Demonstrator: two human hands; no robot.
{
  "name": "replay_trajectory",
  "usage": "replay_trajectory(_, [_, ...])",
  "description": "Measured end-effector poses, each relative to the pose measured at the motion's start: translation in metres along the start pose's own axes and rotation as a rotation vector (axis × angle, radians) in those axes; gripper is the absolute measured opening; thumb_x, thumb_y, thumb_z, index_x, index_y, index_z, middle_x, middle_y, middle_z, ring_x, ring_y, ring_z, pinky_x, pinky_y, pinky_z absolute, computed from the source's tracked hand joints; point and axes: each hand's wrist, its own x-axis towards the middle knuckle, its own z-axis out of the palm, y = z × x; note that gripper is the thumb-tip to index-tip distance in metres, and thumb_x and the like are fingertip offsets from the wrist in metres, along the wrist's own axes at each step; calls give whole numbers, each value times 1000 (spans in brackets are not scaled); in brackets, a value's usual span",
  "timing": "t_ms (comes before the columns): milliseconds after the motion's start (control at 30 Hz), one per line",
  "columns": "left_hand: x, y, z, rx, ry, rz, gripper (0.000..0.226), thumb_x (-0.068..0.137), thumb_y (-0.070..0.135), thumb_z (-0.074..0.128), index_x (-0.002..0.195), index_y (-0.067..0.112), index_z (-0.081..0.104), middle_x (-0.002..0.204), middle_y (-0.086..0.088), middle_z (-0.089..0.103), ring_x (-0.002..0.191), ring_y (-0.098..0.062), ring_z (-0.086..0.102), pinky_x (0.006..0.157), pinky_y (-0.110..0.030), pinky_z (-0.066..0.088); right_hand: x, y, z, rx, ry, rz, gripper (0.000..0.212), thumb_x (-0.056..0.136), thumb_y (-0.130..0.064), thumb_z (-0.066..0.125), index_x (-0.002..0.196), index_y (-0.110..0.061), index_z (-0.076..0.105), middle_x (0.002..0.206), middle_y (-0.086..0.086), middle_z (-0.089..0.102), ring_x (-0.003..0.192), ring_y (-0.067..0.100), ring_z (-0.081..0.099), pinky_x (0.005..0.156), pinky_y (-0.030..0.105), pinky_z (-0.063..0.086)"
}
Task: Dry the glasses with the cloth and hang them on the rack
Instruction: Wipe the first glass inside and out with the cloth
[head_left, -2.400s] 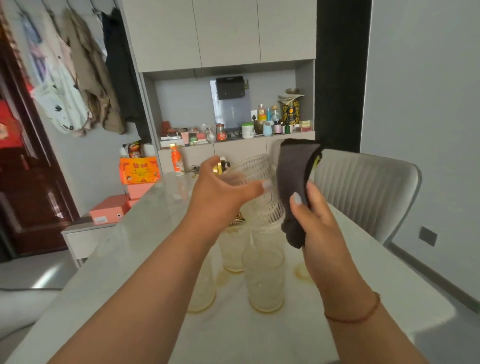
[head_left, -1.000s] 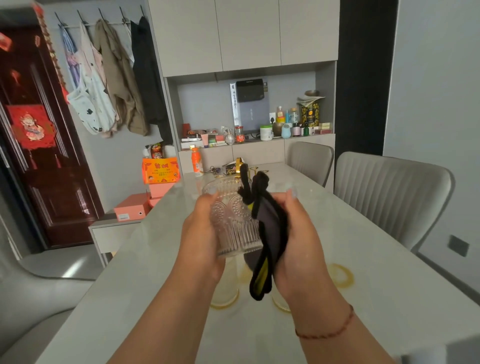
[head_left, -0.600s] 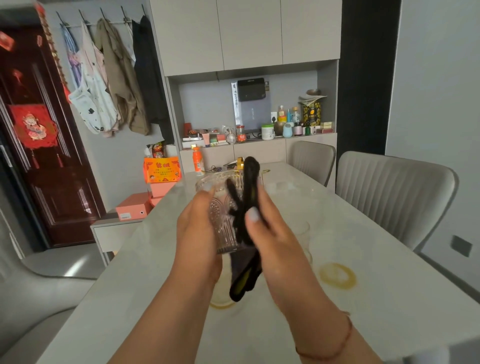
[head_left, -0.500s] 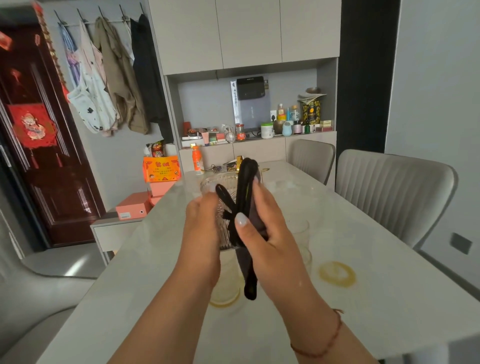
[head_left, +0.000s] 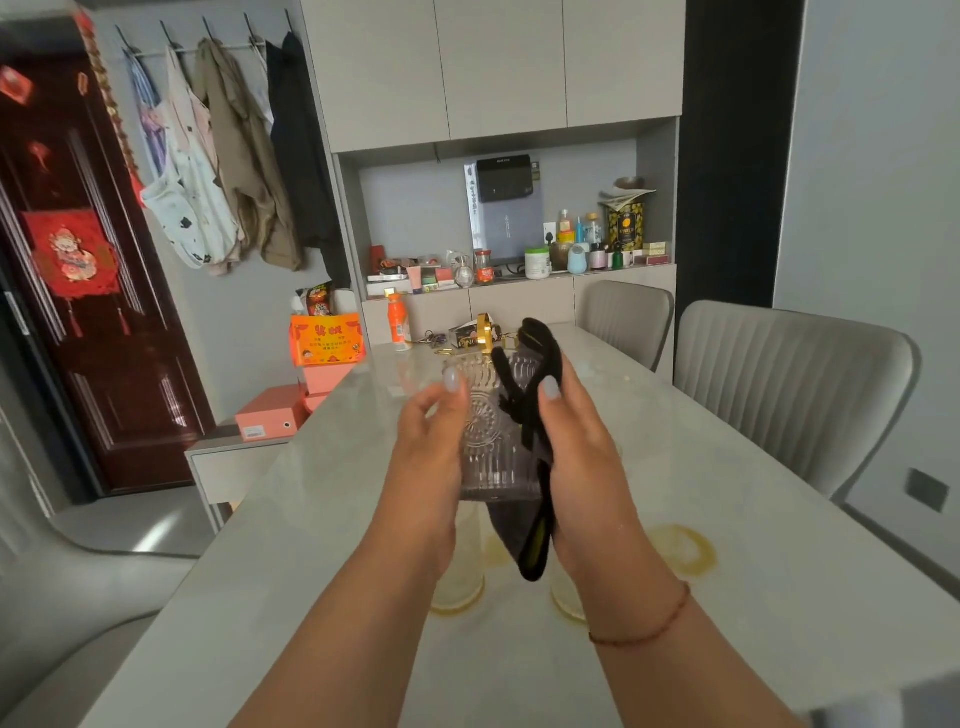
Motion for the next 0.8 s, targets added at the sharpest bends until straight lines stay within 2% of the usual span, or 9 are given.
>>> replay_trajectory(67, [-6,-3,6,112,117,62,57,85,67,51,127,27,50,120,0,67,102,-16,68,81,-35,56,-4,9,2,-162,49,-109,54,88,-47,50,141,-48,36,141,-16,50,130,6,48,108,41,41])
replay_trajectory(200, [-13,-6,9,36,-10,104,112,41,93,61,134,33,45,123,6,67,110,-14,67,95,-44,53,-4,8,1,-200,6,-76,52,86,-51,47,138,-48,40,139,-16,53,128,6,50,108,42,41])
replay_trajectory(300, [-11,0,5,-84,-97,32,103,45,78,75,133,30,51,123,1,69,108,-18,69,93,-42,55,0,-6,-3,192,-73,239,41,94,-49,45,123,-26,63,116,4,71,110,24,66,101,49,46])
replay_trajectory(367, [-11,2,6,-140,-98,0,99,47,70,79,131,26,52,122,-4,69,106,-20,70,89,-40,57,1,-4,-4,296,-43,328,44,94,-49,46,116,-18,68,112,11,72,106,28,67,97,48,49])
replay_trajectory(467, [-13,1,11,-94,54,75,85,52,74,71,117,23,52,109,1,69,96,-12,71,71,-28,56,-2,7,2,137,59,201,60,77,-67,57,127,-34,58,132,2,61,122,23,58,106,50,41])
replay_trajectory(567, [-19,1,16,143,186,202,60,65,75,47,97,24,54,89,10,64,84,-5,64,72,-25,47,-7,11,6,-71,145,31,51,79,-62,47,128,-47,49,128,-11,61,120,12,57,104,45,44])
replay_trajectory(633, [-22,-2,17,180,138,209,71,60,83,46,104,27,55,98,11,66,94,-5,64,78,-27,49,-6,10,5,-155,120,-28,52,81,-64,42,131,-53,43,132,-17,57,123,8,54,105,43,43])
replay_trajectory(700, [-20,-4,13,101,43,161,90,49,87,62,119,31,55,113,8,69,106,-10,66,86,-33,54,-2,7,3,-140,24,13,59,77,-72,44,132,-50,46,136,-12,56,126,13,52,107,45,40])
replay_trajectory(800, [-14,1,6,-56,-50,50,91,44,62,83,124,29,55,117,0,71,106,-20,70,86,-38,56,3,-3,1,284,-90,297,53,88,-59,47,123,-23,64,122,9,68,113,27,64,100,47,48])
